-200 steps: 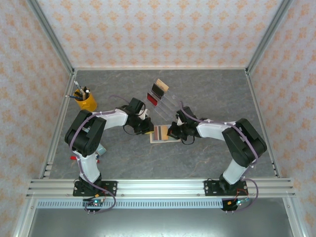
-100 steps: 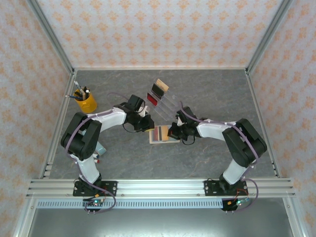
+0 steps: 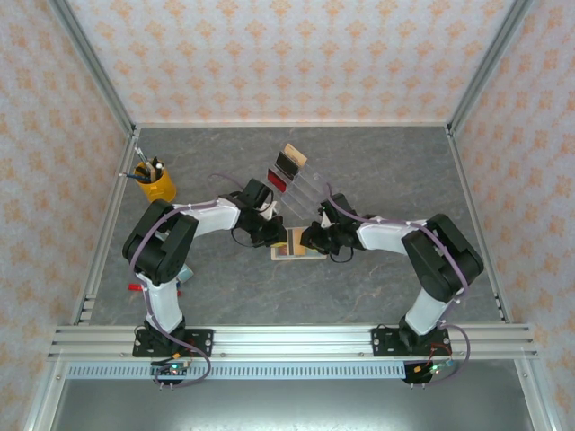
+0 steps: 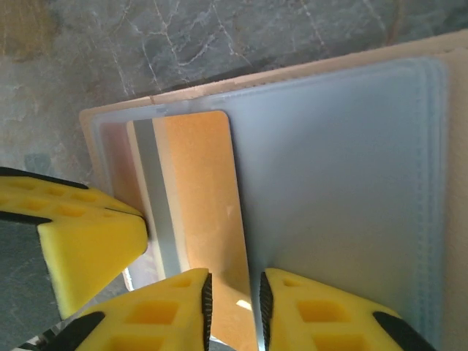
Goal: Take the credit cards out of the card holder
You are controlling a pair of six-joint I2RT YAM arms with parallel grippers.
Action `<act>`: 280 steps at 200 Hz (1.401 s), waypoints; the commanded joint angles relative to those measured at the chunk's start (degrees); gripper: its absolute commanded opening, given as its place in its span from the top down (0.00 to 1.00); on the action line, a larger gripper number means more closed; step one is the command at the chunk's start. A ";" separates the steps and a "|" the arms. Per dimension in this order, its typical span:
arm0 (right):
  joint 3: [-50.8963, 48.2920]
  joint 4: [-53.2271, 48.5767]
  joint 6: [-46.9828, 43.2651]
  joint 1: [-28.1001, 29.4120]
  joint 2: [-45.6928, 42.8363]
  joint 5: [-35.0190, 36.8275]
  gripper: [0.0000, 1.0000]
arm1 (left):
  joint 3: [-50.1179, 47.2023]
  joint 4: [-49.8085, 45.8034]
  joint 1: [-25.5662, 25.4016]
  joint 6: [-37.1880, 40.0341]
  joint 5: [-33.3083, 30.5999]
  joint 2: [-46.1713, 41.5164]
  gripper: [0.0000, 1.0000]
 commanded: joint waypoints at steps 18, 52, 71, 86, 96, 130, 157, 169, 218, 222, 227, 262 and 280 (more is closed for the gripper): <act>-0.77 2.59 0.18 -0.47 2.63 0.09 0.70 | -4.34 -3.57 0.50 1.61 -6.36 3.80 0.95; -1.69 7.56 0.96 -0.47 3.34 -2.94 0.71 | -7.23 -1.58 1.58 1.15 -5.44 4.90 0.95; -2.07 9.76 1.79 -0.47 3.01 -3.50 0.73 | -7.59 -1.19 1.69 1.01 -5.28 4.58 0.95; -1.94 9.53 1.94 -0.47 2.47 -3.28 0.78 | -7.31 -1.28 1.80 1.25 -4.91 4.15 0.95; -1.94 8.64 1.69 -0.47 1.74 -2.42 0.83 | -6.90 -1.68 1.95 1.45 -4.58 3.74 0.94; -2.01 2.32 0.17 -0.47 -2.59 2.79 0.99 | -4.08 -2.98 2.39 1.83 -2.91 -0.20 0.87; -1.82 -4.08 -1.82 -0.47 -7.27 7.81 1.00 | -0.28 -5.53 3.18 1.81 -2.97 -4.17 0.73; -1.51 -7.00 -3.06 -0.47 -9.58 9.59 1.00 | 1.06 -6.57 3.61 1.63 -3.30 -6.30 0.65; 4.40 -14.39 -10.51 -0.47 -17.14 10.34 1.00 | 2.12 -13.28 6.34 1.76 -9.86 -16.70 0.37; 5.41 -15.02 -11.58 -0.47 -17.40 10.53 1.00 | 2.08 -14.15 6.55 1.86 -11.32 -17.68 0.36; 6.88 -15.82 -12.98 -0.47 -17.60 11.05 1.00 | 1.97 -15.28 6.77 2.10 -13.10 -18.94 0.33; 19.80 -21.66 -23.95 -0.47 -13.97 16.76 1.00 | -0.83 -21.96 7.46 5.52 -24.56 -26.38 0.14; 26.87 -23.76 -29.71 -0.47 -10.11 19.57 1.00 | -2.41 -23.70 8.14 6.55 -26.44 -29.44 0.06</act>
